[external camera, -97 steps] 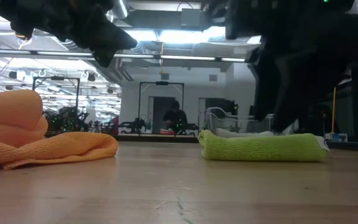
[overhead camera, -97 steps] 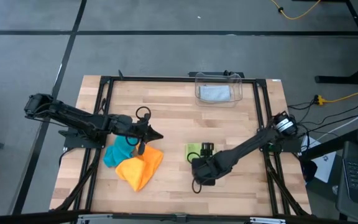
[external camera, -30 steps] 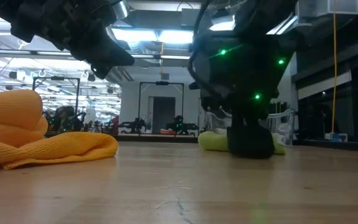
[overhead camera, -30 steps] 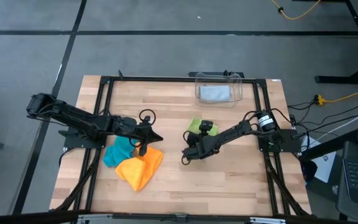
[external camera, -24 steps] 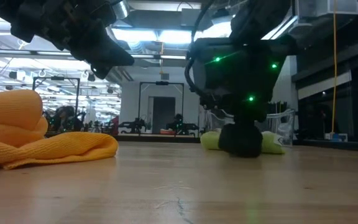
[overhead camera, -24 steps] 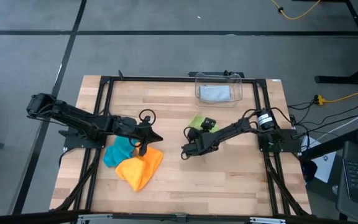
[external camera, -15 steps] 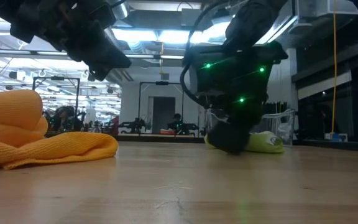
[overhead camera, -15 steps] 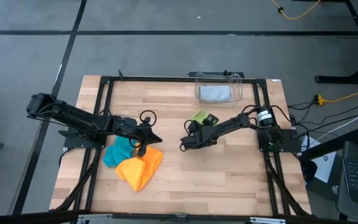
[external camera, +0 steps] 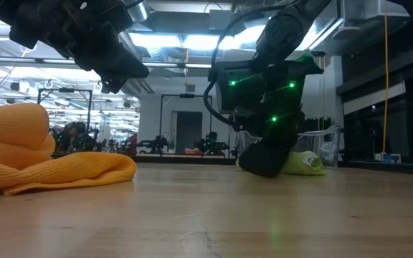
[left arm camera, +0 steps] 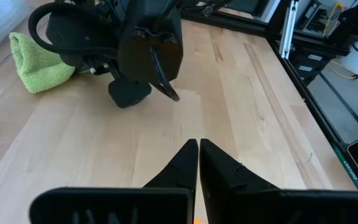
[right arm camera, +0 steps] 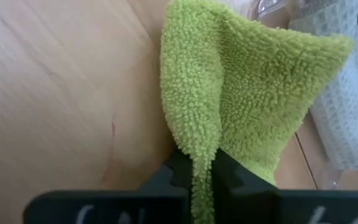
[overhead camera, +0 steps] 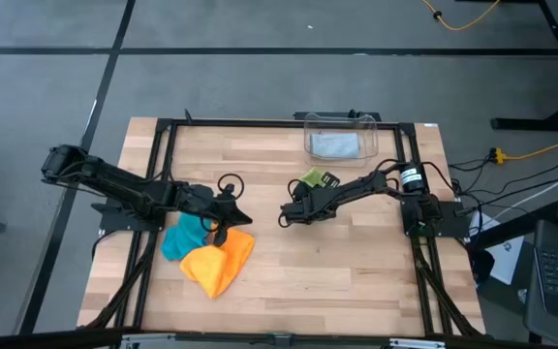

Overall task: Fold microfiber towels
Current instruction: Put the folded green microfiber into the transparent bin

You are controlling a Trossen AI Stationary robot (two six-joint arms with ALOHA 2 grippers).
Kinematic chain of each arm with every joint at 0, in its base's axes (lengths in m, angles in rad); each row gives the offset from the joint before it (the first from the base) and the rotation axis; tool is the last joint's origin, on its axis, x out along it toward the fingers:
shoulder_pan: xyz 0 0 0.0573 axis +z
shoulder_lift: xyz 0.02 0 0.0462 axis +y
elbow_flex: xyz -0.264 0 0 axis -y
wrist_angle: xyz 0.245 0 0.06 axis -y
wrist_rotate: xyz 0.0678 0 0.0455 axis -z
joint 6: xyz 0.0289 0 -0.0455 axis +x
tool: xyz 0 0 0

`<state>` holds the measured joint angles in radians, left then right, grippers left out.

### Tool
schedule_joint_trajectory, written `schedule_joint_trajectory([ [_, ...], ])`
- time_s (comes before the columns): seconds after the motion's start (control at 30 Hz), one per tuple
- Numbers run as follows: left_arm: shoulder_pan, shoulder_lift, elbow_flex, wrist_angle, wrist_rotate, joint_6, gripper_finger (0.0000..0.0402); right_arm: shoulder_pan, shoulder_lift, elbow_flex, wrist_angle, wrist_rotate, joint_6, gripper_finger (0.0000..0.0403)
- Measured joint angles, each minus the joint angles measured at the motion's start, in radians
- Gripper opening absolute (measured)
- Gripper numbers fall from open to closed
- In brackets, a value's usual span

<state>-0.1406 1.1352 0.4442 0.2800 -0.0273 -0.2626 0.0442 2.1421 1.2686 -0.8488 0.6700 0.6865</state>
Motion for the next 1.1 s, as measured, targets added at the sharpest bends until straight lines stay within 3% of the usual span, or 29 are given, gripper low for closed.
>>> schedule_joint_trajectory([
  [0.27,0.000,0.000,0.000,0.001,0.000,0.000,0.0009,0.029,-0.020,0.093,-0.217,-0.043,0.001,0.0015],
  [0.53,0.000,0.000,0.000,-0.012,0.000,-0.024,0.0009,0.045,-0.107,0.123,-0.280,0.004,-0.014,0.0015],
  [0.7,0.000,0.000,0.000,-0.019,0.000,-0.025,0.0009,0.048,-0.148,0.125,-0.354,0.082,-0.016,0.0014],
  [0.87,0.000,0.000,0.000,-0.019,0.000,-0.026,0.0009,0.043,-0.201,0.126,-0.475,0.226,-0.025,0.0014],
  [1.1,0.000,0.000,0.000,-0.022,0.000,-0.024,0.0009,-0.054,-0.253,0.120,-0.508,0.449,-0.233,0.0014],
])
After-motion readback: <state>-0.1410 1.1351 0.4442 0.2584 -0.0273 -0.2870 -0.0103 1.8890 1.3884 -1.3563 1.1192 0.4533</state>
